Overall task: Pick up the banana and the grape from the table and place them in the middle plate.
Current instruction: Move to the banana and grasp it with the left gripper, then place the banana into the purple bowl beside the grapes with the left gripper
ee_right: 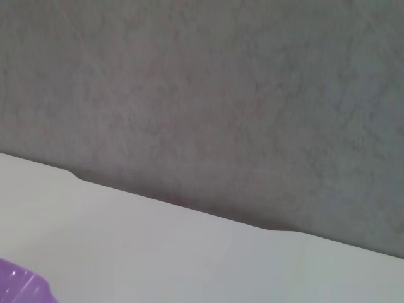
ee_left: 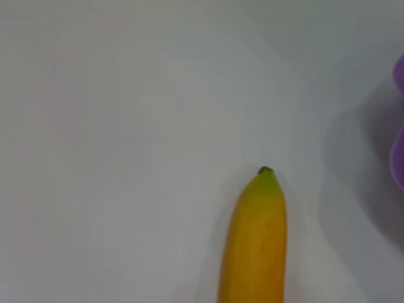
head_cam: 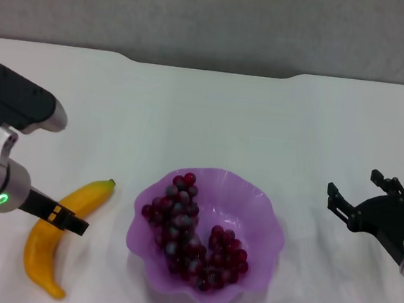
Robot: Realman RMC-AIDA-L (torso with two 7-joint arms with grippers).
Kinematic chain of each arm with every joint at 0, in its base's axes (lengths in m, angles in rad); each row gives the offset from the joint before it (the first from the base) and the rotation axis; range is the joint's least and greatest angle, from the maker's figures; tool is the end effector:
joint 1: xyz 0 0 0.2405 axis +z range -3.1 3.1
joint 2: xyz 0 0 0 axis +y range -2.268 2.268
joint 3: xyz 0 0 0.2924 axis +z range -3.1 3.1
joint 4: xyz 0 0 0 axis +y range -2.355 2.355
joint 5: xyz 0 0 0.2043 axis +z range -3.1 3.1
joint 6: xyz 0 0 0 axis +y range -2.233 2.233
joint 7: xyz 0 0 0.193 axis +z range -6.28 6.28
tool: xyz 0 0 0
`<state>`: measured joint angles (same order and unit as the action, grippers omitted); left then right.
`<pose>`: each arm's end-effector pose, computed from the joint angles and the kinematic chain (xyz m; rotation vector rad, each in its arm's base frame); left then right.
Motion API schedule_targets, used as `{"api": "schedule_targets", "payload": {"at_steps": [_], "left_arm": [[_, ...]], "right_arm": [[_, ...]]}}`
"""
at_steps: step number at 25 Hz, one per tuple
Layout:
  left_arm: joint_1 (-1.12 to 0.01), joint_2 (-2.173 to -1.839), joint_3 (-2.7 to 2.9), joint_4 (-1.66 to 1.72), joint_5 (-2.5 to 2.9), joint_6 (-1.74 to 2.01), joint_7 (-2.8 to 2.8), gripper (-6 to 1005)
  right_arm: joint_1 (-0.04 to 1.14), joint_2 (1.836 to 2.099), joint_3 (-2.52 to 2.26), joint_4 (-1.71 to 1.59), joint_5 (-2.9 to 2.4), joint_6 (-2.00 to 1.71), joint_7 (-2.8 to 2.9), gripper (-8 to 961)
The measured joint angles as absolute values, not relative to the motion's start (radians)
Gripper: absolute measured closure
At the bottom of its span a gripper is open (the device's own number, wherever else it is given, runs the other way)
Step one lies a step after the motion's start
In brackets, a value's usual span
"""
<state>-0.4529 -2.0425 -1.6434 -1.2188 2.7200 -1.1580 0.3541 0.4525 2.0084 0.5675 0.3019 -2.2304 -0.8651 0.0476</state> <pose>-0.3166 0.3915 -0.0561 -2.1998 -1.1037 0.4316 0.3513 0.3895 -0.0893 -1.9333 0.5393 0.4390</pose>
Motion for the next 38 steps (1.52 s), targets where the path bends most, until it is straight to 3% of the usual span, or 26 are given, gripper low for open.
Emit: {"api": "schedule_targets", "payload": {"at_steps": [30,38], "left_arm": [[-0.506,-2.041,-1.623,-0.984,2.742,-0.949,0.361,142],[-0.508,-2.04,-1.627,-0.975,2.741,-0.941,0.357,404]], "right_arm": [[0.446,2.008,0.574,0.303,-2.228,-0.876,0.048,74],[0.447,2.008,0.569,0.303,-2.228,-0.876,0.048,74]]}}
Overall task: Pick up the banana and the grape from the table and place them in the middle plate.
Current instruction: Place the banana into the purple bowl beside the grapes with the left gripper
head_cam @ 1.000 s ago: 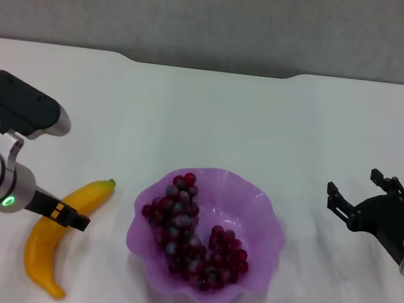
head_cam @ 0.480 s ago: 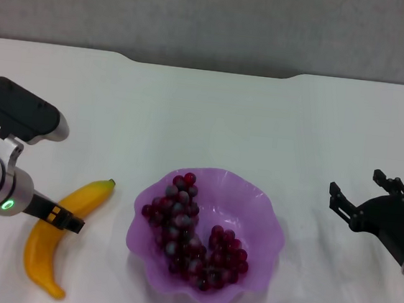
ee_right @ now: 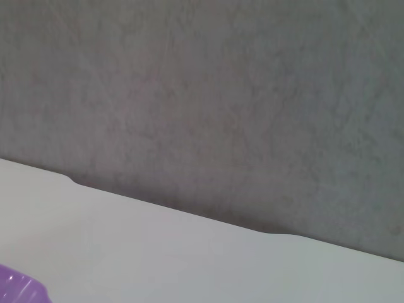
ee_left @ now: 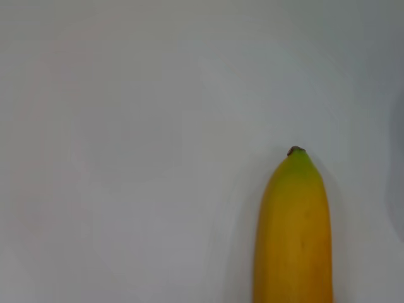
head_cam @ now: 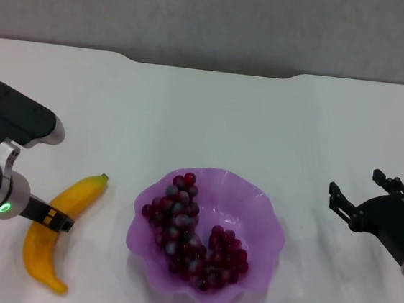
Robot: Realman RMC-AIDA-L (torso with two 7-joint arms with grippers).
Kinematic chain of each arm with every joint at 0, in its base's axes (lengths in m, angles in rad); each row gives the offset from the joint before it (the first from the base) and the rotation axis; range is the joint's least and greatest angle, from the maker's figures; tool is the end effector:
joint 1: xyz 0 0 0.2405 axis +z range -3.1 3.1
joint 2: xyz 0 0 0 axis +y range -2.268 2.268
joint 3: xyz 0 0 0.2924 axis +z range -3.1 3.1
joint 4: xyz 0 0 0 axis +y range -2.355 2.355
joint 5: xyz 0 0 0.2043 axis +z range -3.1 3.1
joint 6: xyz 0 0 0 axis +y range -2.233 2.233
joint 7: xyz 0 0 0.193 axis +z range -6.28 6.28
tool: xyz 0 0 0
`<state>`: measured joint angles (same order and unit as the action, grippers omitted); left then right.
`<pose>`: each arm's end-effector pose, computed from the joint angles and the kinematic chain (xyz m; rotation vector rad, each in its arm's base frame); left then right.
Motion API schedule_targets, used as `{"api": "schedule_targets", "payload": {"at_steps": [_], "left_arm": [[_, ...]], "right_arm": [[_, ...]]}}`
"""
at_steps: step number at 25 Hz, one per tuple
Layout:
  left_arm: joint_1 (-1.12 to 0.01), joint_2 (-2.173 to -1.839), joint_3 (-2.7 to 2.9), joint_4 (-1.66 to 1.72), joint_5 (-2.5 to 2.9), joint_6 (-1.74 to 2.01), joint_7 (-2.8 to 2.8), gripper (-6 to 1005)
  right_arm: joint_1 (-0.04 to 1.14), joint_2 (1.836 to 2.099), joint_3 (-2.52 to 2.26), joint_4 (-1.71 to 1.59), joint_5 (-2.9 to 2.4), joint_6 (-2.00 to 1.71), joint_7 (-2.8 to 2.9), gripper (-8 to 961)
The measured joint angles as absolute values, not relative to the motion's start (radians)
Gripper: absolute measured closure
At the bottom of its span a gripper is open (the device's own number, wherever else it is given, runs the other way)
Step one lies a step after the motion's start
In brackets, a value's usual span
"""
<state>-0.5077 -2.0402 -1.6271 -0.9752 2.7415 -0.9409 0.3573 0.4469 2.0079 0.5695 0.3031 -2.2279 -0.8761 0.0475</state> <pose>-0.3494 0.4070 -0.0712 -2.1374 -1.0910 0.4496 0.3517 0.3884 -0.0876 -1.9244 0.5397 0.4478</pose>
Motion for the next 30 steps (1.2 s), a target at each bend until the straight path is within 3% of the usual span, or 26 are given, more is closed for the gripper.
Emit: {"api": "schedule_targets", "payload": {"at_steps": [3,10,21,30], "left_arm": [[-0.508,-2.04,-1.631,-0.98,2.741,-0.94,0.355,508],[-0.498,-2.039,-1.644,-1.024,2.736,-0.964,0.349,500],[-0.4,-2.039,-1.733,-1.37,2.373,-1.187,0.426,488],[-0.392,-2.046,-1.539,-1.317,2.128,-0.941,0.435,478]], "right_arm": [[0.445,2.008,0.568,0.304,-2.228,-0.876,0.048,74],[0.446,2.008,0.568,0.302,-2.229,-0.876,0.048,74],[0.447,2.008,0.567,0.297,-2.229,-0.874,0.048,74],[0.452,2.008,0.568,0.3,-2.23,-0.874,0.048,74]]}}
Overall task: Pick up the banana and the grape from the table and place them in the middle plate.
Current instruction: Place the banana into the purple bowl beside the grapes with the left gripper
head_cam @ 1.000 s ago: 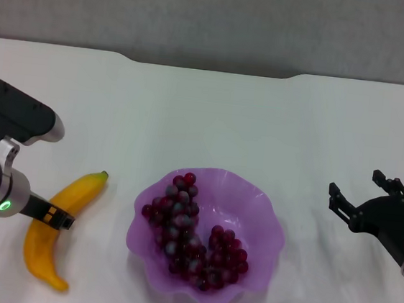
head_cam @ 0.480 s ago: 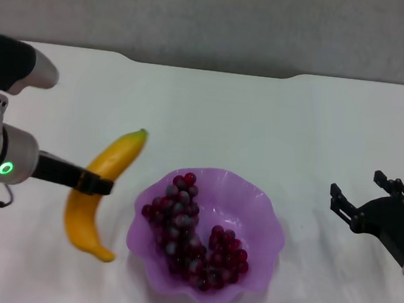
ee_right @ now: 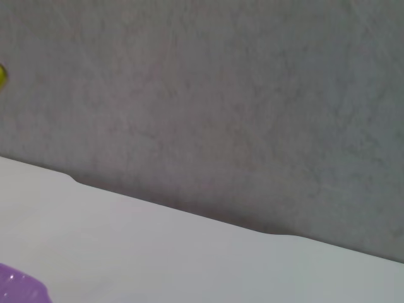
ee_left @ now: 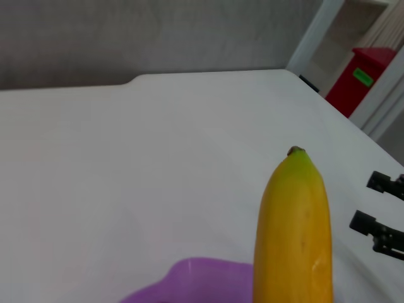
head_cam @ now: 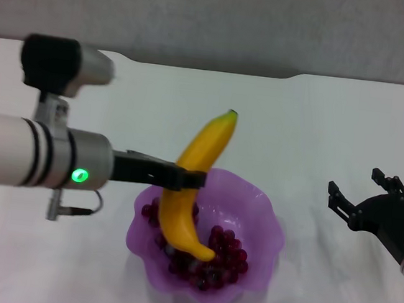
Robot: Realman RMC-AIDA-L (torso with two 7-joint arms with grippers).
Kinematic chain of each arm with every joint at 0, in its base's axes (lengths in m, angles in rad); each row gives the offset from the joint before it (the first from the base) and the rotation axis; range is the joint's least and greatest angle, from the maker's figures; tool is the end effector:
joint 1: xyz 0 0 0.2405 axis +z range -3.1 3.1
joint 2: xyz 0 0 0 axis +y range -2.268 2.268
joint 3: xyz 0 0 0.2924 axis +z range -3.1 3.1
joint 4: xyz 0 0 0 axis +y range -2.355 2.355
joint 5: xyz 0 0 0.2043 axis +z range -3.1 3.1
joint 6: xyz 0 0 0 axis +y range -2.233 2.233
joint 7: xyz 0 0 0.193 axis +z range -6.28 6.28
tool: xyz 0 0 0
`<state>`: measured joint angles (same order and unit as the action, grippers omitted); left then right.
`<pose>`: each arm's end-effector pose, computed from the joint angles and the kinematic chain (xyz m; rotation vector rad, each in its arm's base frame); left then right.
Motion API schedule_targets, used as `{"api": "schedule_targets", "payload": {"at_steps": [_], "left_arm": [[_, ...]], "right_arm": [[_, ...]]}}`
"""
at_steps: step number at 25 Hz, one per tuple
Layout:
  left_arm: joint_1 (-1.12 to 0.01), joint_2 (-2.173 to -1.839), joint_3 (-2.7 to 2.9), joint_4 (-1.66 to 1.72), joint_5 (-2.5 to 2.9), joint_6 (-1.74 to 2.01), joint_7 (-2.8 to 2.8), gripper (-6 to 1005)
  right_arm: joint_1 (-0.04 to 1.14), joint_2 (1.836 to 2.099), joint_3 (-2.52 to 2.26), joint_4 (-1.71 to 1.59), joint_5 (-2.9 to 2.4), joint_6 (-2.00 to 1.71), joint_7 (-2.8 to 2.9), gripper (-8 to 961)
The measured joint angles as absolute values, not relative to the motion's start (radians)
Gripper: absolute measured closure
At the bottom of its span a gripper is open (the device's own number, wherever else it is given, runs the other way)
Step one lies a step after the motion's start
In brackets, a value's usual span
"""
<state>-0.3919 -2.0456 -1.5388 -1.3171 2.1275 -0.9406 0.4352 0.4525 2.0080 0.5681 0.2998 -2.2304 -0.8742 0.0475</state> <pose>-0.2037 0.3902 -0.0920 -2.4048 -1.1872 -0.3047 0.3506 0.3899 -0.0879 -1.9297 0.5329 0.4451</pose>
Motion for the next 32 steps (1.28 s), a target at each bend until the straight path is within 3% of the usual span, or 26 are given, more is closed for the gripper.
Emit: {"api": "schedule_targets", "payload": {"at_steps": [6,14,27,32], "left_arm": [[-0.414,-2.048,-1.412,-1.206,2.12,-0.765,0.349,471],[-0.537,-2.051,-1.294,-1.01,2.063,-0.647,0.292,462],[-0.553,-2.052,-1.247,-0.992,2.026,-0.574,0.293,448],[-0.515,-2.044,-1.269,-1.034,2.041,-0.577,0.296,281]], "right_arm": [[0.453,2.008,0.573,0.301,-2.23,-0.874,0.048,74],[0.454,2.008,0.578,0.302,-2.228,-0.874,0.048,73],[0.462,2.008,0.578,0.297,-2.226,-0.871,0.048,73],[0.459,2.008,0.576,0.297,-2.226,-0.871,0.048,73]]}}
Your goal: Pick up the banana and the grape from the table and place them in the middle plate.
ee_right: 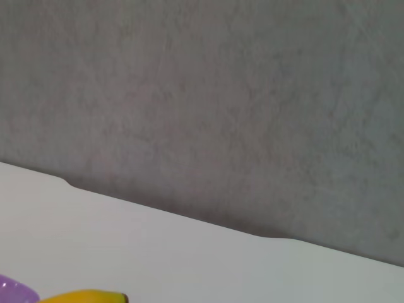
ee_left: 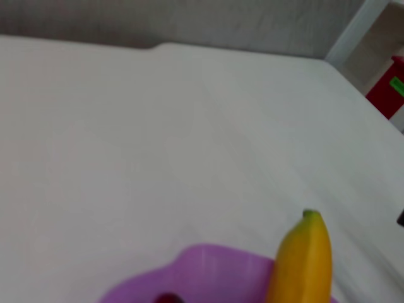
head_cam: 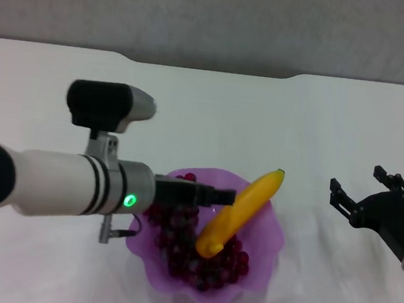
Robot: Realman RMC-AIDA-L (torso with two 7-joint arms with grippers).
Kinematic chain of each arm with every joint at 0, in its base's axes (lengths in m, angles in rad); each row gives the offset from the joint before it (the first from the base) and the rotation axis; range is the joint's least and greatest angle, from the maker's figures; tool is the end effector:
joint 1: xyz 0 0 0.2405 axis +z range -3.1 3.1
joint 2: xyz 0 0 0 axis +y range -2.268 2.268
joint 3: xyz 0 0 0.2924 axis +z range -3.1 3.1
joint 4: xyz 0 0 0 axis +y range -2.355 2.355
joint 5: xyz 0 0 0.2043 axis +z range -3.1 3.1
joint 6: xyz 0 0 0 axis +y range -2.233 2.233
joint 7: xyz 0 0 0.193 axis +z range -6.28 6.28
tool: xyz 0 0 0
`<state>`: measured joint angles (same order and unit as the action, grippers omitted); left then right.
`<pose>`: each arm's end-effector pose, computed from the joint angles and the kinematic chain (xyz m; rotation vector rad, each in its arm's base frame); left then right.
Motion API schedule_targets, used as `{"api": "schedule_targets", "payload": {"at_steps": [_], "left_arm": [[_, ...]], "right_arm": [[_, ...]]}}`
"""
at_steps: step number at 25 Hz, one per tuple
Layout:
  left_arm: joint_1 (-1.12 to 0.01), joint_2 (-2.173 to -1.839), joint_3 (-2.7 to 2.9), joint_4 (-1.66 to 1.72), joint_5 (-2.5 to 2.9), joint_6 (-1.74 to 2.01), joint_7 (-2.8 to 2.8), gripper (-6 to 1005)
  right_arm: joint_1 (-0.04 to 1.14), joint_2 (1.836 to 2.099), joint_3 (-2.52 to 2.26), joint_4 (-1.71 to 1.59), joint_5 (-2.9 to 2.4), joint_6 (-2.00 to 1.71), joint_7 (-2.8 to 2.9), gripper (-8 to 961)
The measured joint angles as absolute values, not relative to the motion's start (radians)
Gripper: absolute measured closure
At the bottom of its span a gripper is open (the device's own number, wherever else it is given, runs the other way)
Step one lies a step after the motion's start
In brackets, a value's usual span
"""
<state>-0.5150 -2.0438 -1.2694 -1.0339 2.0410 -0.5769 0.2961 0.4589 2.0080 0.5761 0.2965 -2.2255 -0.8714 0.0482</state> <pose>-0.2109 0.4057 -0.1531 -2.3035 -1.3010 -0.3103 0.3502 0.3932 -0.0857 -1.9198 0.5356 0.4464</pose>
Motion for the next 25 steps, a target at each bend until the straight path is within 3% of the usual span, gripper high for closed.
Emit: {"api": "schedule_targets", "payload": {"at_steps": [8,14,18,25], "left_arm": [[-0.282,-2.042,-1.377,-1.289,2.176,-0.483,0.38,124],[-0.135,-2.045,-1.335,-1.266,2.174,0.025,0.548,105],[-0.16,-2.044,-1.183,-1.025,2.227,0.487,0.576,106],[-0.349,-2.049,-1.026,-0.482,2.256,0.926,0.316,106]], "right_arm": [[0.461,2.008,0.571,0.296,-2.229,-0.869,0.048,73],[0.462,2.006,0.571,0.303,-2.229,-0.868,0.048,73],[0.464,2.006,0.57,0.304,-2.229,-0.868,0.047,73],[0.477,2.008,0.562,0.308,-2.231,-0.868,0.047,73]]}}
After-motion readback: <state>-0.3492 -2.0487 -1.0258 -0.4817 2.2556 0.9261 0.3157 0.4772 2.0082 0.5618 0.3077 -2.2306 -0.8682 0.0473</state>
